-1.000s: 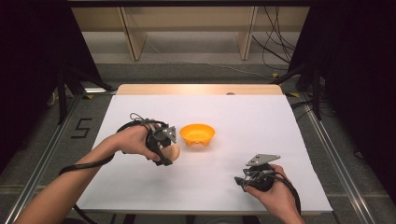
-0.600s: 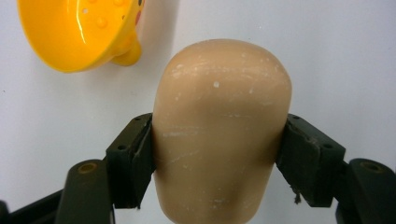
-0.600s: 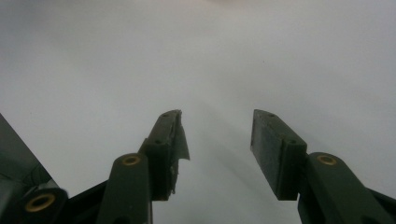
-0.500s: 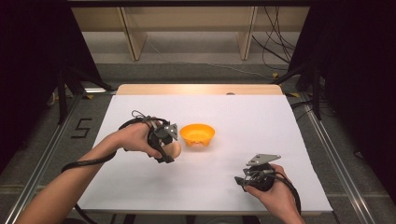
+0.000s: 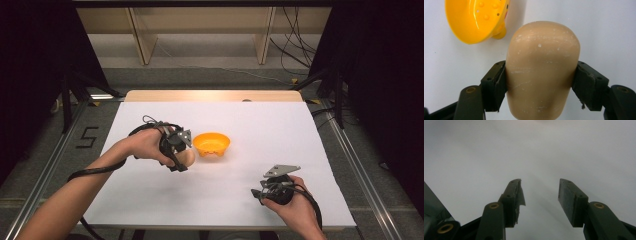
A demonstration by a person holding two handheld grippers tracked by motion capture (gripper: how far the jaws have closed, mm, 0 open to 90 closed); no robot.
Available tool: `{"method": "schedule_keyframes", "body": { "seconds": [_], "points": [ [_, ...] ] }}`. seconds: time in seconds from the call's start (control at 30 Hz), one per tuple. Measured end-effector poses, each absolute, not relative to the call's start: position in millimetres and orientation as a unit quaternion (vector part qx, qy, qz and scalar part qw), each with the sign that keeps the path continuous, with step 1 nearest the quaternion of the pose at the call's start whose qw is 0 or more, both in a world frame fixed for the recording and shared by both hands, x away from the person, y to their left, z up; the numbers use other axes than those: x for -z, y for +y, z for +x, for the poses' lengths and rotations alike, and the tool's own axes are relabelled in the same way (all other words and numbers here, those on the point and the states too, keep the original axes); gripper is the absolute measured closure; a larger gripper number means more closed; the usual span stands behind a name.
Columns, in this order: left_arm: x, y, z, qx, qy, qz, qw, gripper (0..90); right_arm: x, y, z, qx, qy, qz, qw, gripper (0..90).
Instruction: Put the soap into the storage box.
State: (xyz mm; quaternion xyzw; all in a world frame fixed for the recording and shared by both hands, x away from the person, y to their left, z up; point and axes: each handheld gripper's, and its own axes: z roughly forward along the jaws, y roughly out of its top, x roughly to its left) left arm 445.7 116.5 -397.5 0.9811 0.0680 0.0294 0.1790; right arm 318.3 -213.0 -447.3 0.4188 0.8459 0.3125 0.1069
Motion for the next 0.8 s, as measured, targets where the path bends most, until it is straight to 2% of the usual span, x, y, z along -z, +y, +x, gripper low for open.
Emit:
{"method": "schedule_keyframes", "body": {
  "seconds": [0.8],
  "points": [
    [390.5,111.9,451.7,-0.032,0.073,0.98,0.183,31.9,448.7,-213.8,319.0,-0.319,0.845,0.413,0.118,53.3]
  ]
}}
